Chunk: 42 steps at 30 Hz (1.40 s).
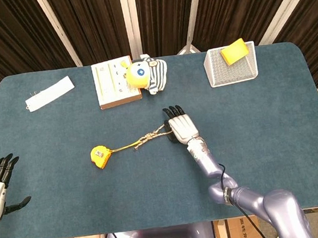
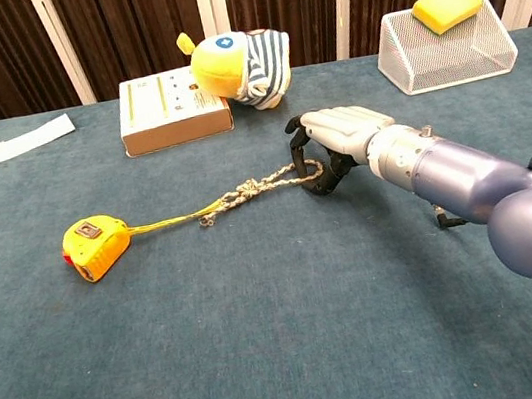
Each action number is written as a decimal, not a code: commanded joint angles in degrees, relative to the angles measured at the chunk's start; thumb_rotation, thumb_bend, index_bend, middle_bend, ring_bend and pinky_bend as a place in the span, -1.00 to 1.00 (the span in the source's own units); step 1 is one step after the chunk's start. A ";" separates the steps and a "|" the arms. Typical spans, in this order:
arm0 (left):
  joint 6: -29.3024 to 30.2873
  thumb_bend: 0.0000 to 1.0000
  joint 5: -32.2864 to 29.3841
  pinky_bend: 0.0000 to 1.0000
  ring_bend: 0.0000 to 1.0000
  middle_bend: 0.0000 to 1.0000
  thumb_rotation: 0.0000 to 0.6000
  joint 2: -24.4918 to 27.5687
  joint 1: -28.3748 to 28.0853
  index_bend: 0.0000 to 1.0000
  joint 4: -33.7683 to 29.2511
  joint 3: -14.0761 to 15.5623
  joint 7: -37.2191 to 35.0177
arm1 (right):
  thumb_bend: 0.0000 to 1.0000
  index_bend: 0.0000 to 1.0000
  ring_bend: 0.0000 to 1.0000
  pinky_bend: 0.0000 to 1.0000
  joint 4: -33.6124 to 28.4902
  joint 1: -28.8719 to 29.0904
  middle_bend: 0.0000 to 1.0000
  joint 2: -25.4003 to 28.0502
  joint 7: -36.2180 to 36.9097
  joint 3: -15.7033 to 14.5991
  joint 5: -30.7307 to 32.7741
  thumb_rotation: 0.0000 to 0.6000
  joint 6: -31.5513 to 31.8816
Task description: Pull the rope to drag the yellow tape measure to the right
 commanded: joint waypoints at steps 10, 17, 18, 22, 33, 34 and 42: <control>-0.25 -1.00 -0.19 -1.00 -1.00 -1.00 1.00 0.07 -0.04 -1.00 -0.11 -0.03 -0.08 | -0.08 0.23 -1.00 -1.00 -2.61 -0.52 -0.73 1.10 -0.04 0.04 -0.50 1.00 1.89; -0.11 -1.00 0.08 -1.00 -1.00 -1.00 1.00 0.07 -0.01 -1.00 -0.15 0.06 0.10 | -0.08 0.23 -1.00 -1.00 -9.64 -2.63 -0.73 4.11 0.00 2.28 2.41 1.00 3.35; -0.13 -1.00 0.10 -1.00 -1.00 -1.00 1.00 0.07 -0.01 -1.00 -0.15 0.08 0.14 | -0.08 0.23 -1.00 -1.00 -10.72 -2.94 -0.73 4.59 -0.14 2.82 3.14 1.00 3.53; -0.45 -1.00 -0.07 -1.00 -1.00 -1.00 1.00 0.10 -0.06 -1.00 -0.26 0.14 0.16 | -0.08 0.23 -1.00 -1.00 -15.97 -4.46 -0.73 6.83 -1.65 4.90 7.34 1.00 3.48; 0.57 -1.00 1.55 -1.00 -1.00 -1.00 1.00 0.03 0.05 -1.00 -0.18 0.49 0.84 | -0.08 0.23 -1.00 -1.00 -31.15 -9.99 -0.73 15.22 -8.80 6.28 15.74 1.00 7.79; 0.64 -1.00 1.65 -1.00 -1.00 -1.00 1.00 0.01 0.06 -1.00 -0.18 0.52 0.88 | -0.08 0.23 -1.00 -1.00 -32.38 -10.49 -0.73 15.90 -9.23 6.25 16.31 1.00 8.22; 1.42 -1.00 2.89 -1.00 -1.00 -1.00 1.00 -0.11 0.17 -1.00 -0.27 0.83 1.17 | -0.08 0.25 -1.00 -1.00 -41.25 -15.02 -0.73 22.02 -11.67 5.43 19.20 1.00 12.94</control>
